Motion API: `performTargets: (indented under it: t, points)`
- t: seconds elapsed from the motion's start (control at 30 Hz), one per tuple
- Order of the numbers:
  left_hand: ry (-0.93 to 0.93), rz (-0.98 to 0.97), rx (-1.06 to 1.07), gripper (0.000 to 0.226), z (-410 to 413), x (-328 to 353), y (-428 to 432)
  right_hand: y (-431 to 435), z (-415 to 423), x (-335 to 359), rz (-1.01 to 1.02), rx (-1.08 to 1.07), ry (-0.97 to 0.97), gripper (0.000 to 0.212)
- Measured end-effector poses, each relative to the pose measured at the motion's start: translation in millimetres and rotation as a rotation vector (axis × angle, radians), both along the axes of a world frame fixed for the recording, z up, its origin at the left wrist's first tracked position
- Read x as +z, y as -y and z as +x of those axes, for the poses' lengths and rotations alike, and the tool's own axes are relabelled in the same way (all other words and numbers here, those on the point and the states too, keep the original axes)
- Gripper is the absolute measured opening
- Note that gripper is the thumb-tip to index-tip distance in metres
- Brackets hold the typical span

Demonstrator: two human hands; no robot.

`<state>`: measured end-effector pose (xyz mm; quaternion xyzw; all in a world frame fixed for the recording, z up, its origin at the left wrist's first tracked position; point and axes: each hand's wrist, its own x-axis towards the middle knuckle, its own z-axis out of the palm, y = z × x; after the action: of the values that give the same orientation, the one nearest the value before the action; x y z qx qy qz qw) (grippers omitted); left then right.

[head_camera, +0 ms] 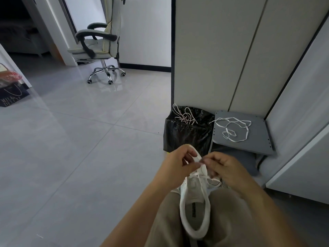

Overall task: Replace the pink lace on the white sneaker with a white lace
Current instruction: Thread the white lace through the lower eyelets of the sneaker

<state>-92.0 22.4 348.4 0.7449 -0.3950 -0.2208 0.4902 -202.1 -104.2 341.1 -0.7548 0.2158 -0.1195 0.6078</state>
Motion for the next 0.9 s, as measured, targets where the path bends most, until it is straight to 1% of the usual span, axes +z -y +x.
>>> performTargets:
  t: [0.07,0.1,0.17,0.2,0.23,0.27,0.3,0.33,0.37,0.43,0.53,0.57,0.63,0.73,0.77,0.8,0.87,0.9]
  points:
    - [-0.014,0.046,-0.007,0.020,4.0,-4.6,-8.7,15.8,-10.1,-4.4,-0.133,-0.096,-0.057,0.016]
    - [-0.034,0.056,0.003,0.018,5.1,-6.8,-12.4,20.6,-13.5,-5.7,-0.171,-0.106,-0.088,0.015]
    - [-0.055,0.059,0.038,0.018,3.6,-8.6,-14.4,20.0,-14.6,-6.2,-0.243,-0.023,-0.142,0.008]
    - [-0.047,0.064,0.053,0.019,1.5,-8.2,-12.1,15.2,-11.9,-5.6,-0.316,0.053,-0.148,0.009]
    - [-0.034,0.075,0.060,0.019,-0.9,-6.8,-8.4,9.0,-7.6,-5.6,-0.383,0.128,-0.134,0.021]
    - [-0.021,0.086,0.061,0.019,-3.3,-4.9,-4.3,2.9,-2.6,-7.0,-0.405,0.180,-0.107,0.031]
    - [-0.015,0.093,0.062,0.018,-5.3,-2.6,-0.7,-4.3,1.7,-5.8,-0.378,0.196,-0.079,0.035]
    - [-0.018,0.096,0.068,0.018,-6.0,-1.0,1.4,-9.0,5.0,-5.5,-0.323,0.188,-0.052,0.032]
    - [-0.038,0.090,0.075,0.016,-5.4,0.5,1.6,-10.4,6.4,-4.5,-0.279,0.168,-0.032,0.025]
    - [-0.132,0.044,0.087,0.013,-1.0,-1.4,-2.5,-4.6,4.6,-3.3,-0.272,0.120,-0.030,0.011]
    - [-0.239,-0.008,0.106,0.014,1.0,-10.0,-9.5,5.7,-3.0,-6.2,-0.250,0.114,-0.051,0.011]
    - [-0.239,-0.005,0.117,0.015,-1.6,-12.4,-9.8,5.4,-4.3,-6.2,-0.221,0.122,-0.061,0.010]
    - [-0.213,0.016,0.127,0.018,-8.9,-15.1,-6.5,-0.8,-3.4,-9.0,-0.198,0.150,-0.063,0.016]
    - [-0.225,-0.004,0.159,0.025,-16.5,-16.5,0.3,-8.3,1.2,-11.3,-0.297,0.119,-0.022,0.021]
    - [-0.207,-0.018,0.177,0.027,-16.6,-17.0,0.9,-7.7,1.5,-10.4,-0.303,0.082,-0.007,0.019]
    - [-0.139,-0.013,0.197,0.028,-15.3,-20.0,0.3,-4.3,0.7,-10.7,-0.308,0.046,-0.002,0.017]
    - [0.105,0.065,0.199,0.022,-14.6,-27.4,-3.9,4.3,-3.1,-14.0,-0.339,-0.007,-0.050,0.013]
    - [0.260,0.133,0.174,0.021,-17.4,-32.3,-7.3,8.2,-5.9,-15.8,-0.336,-0.025,-0.083,0.014]
